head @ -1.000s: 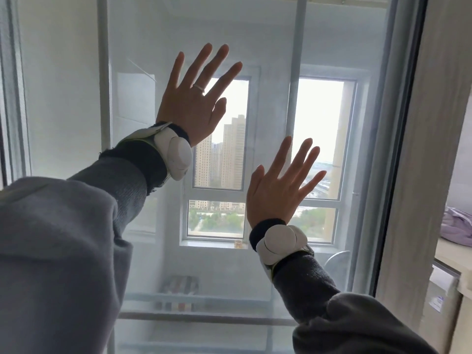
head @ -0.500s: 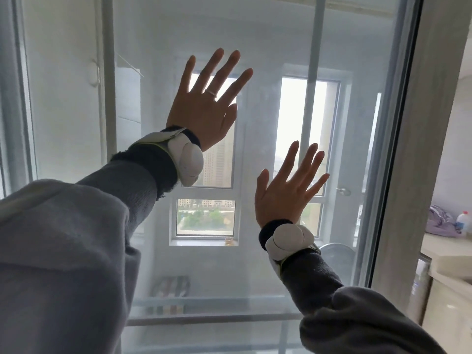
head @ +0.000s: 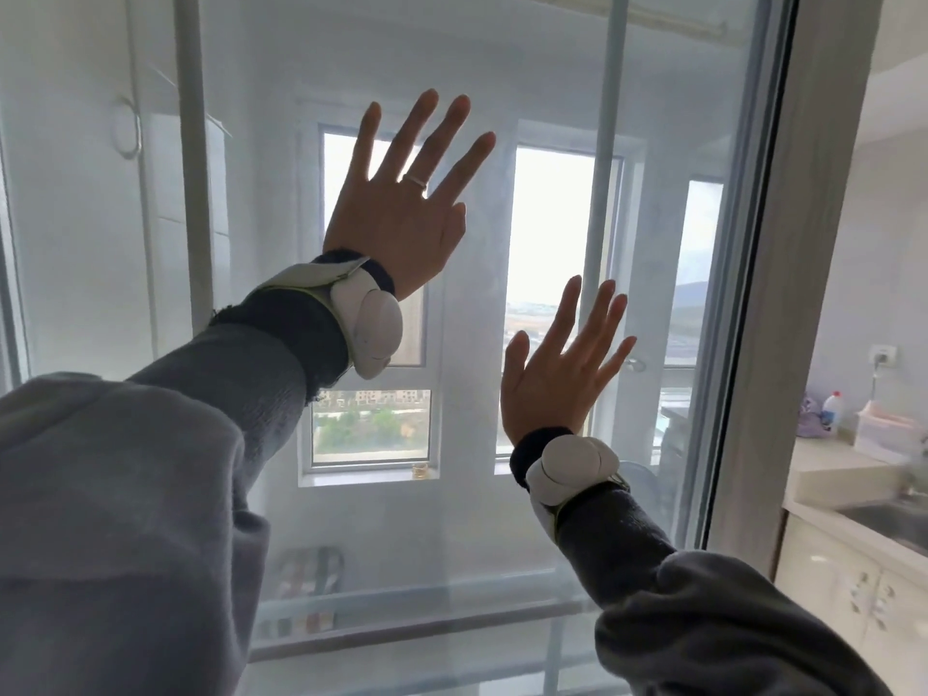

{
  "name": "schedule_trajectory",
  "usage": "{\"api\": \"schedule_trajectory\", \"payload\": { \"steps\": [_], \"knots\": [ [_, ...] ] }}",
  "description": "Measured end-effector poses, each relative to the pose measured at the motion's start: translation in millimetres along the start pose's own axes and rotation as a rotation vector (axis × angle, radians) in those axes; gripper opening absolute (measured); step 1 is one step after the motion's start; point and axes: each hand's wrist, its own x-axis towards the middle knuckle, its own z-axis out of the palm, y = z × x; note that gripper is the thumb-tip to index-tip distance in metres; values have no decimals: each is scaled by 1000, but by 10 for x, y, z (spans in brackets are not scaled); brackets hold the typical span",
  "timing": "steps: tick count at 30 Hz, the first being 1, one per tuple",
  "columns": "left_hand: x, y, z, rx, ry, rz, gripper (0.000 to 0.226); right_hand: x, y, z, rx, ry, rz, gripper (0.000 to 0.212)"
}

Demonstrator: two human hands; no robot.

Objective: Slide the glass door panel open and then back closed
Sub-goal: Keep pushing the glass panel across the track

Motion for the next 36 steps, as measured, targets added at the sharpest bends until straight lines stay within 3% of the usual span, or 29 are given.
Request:
{"api": "schedule_trajectory", "payload": {
  "steps": [36],
  "knots": [
    [243,447,35,-47,-10,-2,61,202,493,14,4,48,-8,59]
  ]
}}
